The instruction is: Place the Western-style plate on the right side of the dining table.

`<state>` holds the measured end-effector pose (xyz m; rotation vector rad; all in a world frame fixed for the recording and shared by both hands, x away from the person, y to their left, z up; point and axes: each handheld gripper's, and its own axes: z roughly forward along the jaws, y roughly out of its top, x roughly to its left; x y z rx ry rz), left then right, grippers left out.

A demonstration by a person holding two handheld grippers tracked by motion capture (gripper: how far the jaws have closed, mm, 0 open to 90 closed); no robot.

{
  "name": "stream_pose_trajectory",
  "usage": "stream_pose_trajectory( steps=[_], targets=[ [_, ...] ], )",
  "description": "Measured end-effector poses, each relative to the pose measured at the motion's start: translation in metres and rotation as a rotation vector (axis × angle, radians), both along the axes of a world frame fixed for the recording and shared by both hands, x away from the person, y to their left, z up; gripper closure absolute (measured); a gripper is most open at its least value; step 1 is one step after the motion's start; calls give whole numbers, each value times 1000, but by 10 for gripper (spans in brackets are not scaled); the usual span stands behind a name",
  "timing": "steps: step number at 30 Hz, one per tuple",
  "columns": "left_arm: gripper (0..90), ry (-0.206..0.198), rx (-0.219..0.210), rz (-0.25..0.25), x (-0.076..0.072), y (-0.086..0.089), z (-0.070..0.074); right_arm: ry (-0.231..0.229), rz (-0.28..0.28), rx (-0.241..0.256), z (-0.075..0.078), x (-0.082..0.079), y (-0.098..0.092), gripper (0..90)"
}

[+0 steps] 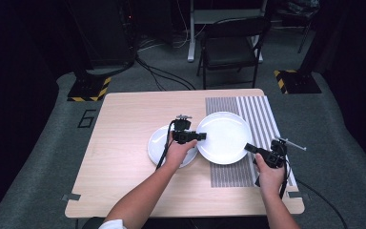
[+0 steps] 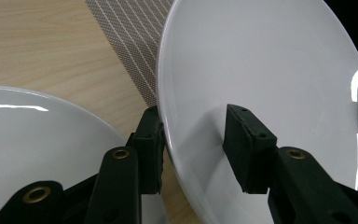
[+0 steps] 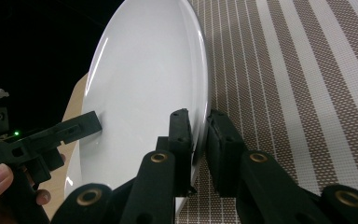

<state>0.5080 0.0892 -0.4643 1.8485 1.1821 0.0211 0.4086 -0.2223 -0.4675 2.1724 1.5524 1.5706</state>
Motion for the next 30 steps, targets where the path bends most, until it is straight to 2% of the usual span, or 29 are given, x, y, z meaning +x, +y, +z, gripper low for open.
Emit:
stream_pose_trajectory(
  steps=[9,10,11,19,20,30],
  targets=[
    [585,2,0,-23,1,-13,-1,-3,-26,-5,-1,-5,-11,808],
    [585,-2,12,-39,2,-13,-1,-2,-30,-7,-2,-5,-12,808],
    [585,0,4,-30,2,-15,-2,2,-34,-2,-2,-6,-13,808],
    [586,-4,7,-52,2,-24,-2,1,-54,-11,-4,-9,-21,808],
    [586,1,-2,-41,2,-26,-2,-2,-58,-10,-4,-10,-21,808],
    [586,4,13,-68,3,-32,-4,13,-74,-14,-8,-13,-26,809]
  ],
)
